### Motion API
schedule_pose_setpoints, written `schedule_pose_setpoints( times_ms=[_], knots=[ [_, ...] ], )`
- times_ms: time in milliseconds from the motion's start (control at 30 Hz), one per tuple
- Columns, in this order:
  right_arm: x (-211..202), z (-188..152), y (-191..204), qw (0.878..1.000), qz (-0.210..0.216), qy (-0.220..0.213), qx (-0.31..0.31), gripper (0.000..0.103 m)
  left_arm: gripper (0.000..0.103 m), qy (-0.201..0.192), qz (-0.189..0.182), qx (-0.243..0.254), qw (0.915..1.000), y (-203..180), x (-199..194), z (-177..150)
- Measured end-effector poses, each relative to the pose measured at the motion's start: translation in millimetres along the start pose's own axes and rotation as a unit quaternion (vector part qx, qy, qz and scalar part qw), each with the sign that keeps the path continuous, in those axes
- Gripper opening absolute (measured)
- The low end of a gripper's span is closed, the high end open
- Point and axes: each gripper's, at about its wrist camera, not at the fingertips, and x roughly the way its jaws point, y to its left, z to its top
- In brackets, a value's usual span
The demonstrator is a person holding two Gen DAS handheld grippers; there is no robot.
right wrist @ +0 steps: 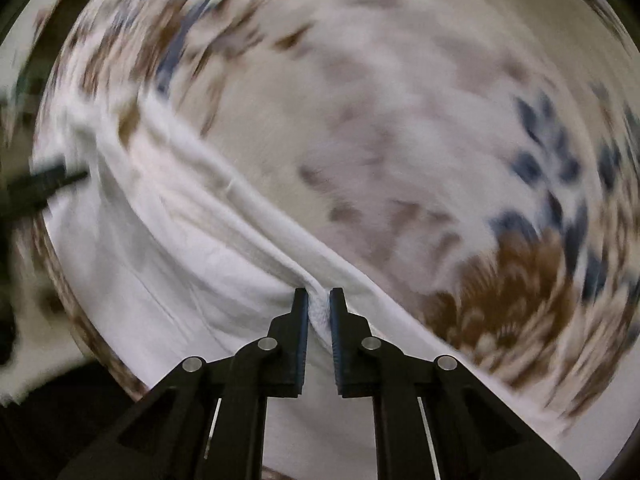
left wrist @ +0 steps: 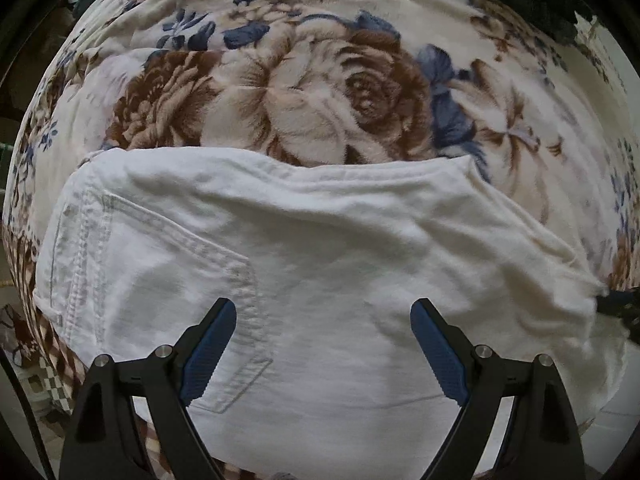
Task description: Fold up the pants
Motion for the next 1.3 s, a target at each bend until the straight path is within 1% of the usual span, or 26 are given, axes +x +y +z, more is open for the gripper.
schedule_pose_setpoints(
  times_ms=[67, 133, 167, 233, 267, 300, 333, 367, 400, 433, 467, 533, 567, 600, 667, 767, 800, 867, 900, 967, 1000, 1033, 1067, 1100, 1167, 1300],
  knots=[
    [0.1, -6.9, -28.8, 0.994, 0.053, -0.007, 0.098, 0.011, 0.089, 0.006, 0.005, -0.001, 1.0, 3.6, 5.7, 0.7],
    [6.5, -11.3, -49.2, 0.983, 0.083, -0.011, 0.163, 0.011, 0.089, 0.011, 0.009, -0.006, 0.9999, 9.4, 10.7, 0.3],
    [11.7, -13.1, -60.7, 0.975, 0.102, -0.01, 0.199, 0.011, 0.089, 0.012, 0.011, -0.007, 0.9998, 12.7, 11.7, -0.2],
    [27.8, -20.0, -87.9, 0.94, 0.171, 0.017, 0.294, 0.012, 0.089, 0.014, 0.016, -0.009, 0.9997, 18.0, 12.6, 0.0],
    [35.6, -27.9, -104.5, 0.909, 0.219, 0.025, 0.353, 0.013, 0.089, 0.013, 0.016, -0.012, 0.9997, 20.7, 11.7, 0.5],
    [39.2, -31.7, -108.1, 0.896, 0.239, 0.029, 0.374, 0.014, 0.089, 0.013, 0.016, -0.013, 0.9997, 23.3, 10.5, 1.0],
    [36.9, -32.0, -111.4, 0.894, 0.25, 0.035, 0.37, 0.015, 0.089, 0.011, 0.015, -0.014, 0.9997, 24.6, 8.8, 1.3],
    [27.9, -28.1, -107.2, 0.912, 0.231, 0.033, 0.336, 0.02, 0.089, 0.009, 0.013, -0.015, 0.9998, 25.6, 6.9, 1.6],
    [17.5, -26.1, -102.7, 0.929, 0.202, 0.026, 0.308, 0.029, 0.089, 0.007, 0.012, -0.015, 0.9998, 25.1, 4.3, 2.2],
    [2.8, -23.0, -95.4, 0.949, 0.154, 0.015, 0.274, 0.048, 0.089, 0.005, 0.011, -0.015, 0.9998, 23.3, 1.5, 1.7],
    [-12.9, -20.8, -88.8, 0.965, 0.106, 0.005, 0.24, 0.057, 0.089, 0.005, 0.009, -0.015, 0.9998, 21.7, 0.3, 2.7],
    [-33.5, -16.8, -82.7, 0.975, 0.057, -0.008, 0.214, 0.057, 0.089, 0.004, -0.004, -0.019, 0.9998, 20.0, -5.4, 4.8],
    [-42.6, -12.7, -72.4, 0.977, 0.057, -0.023, 0.202, 0.057, 0.089, 0.002, -0.012, -0.021, 0.9997, 17.6, -8.9, 5.6],
    [-51.6, -6.2, -68.8, 0.978, 0.071, -0.031, 0.192, 0.057, 0.089, 0.001, -0.02, -0.023, 0.9995, 14.8, -12.4, 7.5],
    [-56.2, 8.7, -44.5, 0.975, 0.14, -0.044, 0.169, 0.057, 0.089, 0.001, -0.032, -0.029, 0.9991, 11.8, -18.1, 11.3],
    [-40.3, 44.1, 4.2, 0.964, 0.227, -0.052, 0.126, 0.057, 0.089, 0.027, -0.071, -0.053, 0.9957, 14.5, -22.9, 28.0],
    [-36.5, 50.6, 11.7, 0.963, 0.236, -0.053, 0.117, 0.057, 0.089, 0.047, -0.096, -0.072, 0.9917, 11.7, -21.3, 39.5],
    [-13.8, 71.2, 35.7, 0.959, 0.27, -0.04, 0.075, 0.057, 0.089, 0.072, -0.119, -0.098, 0.9854, 15.2, -18.7, 50.8],
    [-4.7, 78.0, 47.1, 0.957, 0.282, -0.032, 0.058, 0.057, 0.089, 0.093, -0.141, -0.12, 0.9783, 20.8, -15.1, 59.2],
    [9.9, 83.7, 64.1, 0.962, 0.269, -0.023, 0.029, 0.055, 0.089, 0.111, -0.158, -0.144, 0.9706, 29.7, -11.6, 70.1],
    [11.1, 83.1, 70.3, 0.965, 0.259, -0.033, 0.019, 0.05, 0.089, 0.127, -0.166, -0.151, 0.9663, 31.1, -8.7, 77.1],
    [12.3, 83.2, 80.3, 0.966, 0.255, -0.045, 0.009, 0.026, 0.089, 0.137, -0.165, -0.151, 0.965, 30.3, -7.3, 82.0],
    [12.2, 81.5, 85.2, 0.965, 0.257, -0.052, 0.005, 0.014, 0.089, 0.146, -0.168, -0.15, 0.9633, 26.7, -6.4, 81.9],
    [10.4, 77.0, 89.6, 0.966, 0.253, -0.059, 0.0, 0.014, 0.089, 0.164, -0.175, -0.142, 0.9604, 20.4, -3.2, 85.8],
    [6.4, 66.0, 95.6, 0.965, 0.25, -0.073, -0.008, 0.011, 0.089, 0.178, -0.173, -0.126, 0.9605, 9.4, 0.4, 85.2],
    [3.4, 51.8, 106.2, 0.961, 0.26, -0.094, -0.002, 0.009, 0.089, 0.207, -0.138, -0.058, 0.9668, -21.7, 13.9, 86.2]
  ],
)
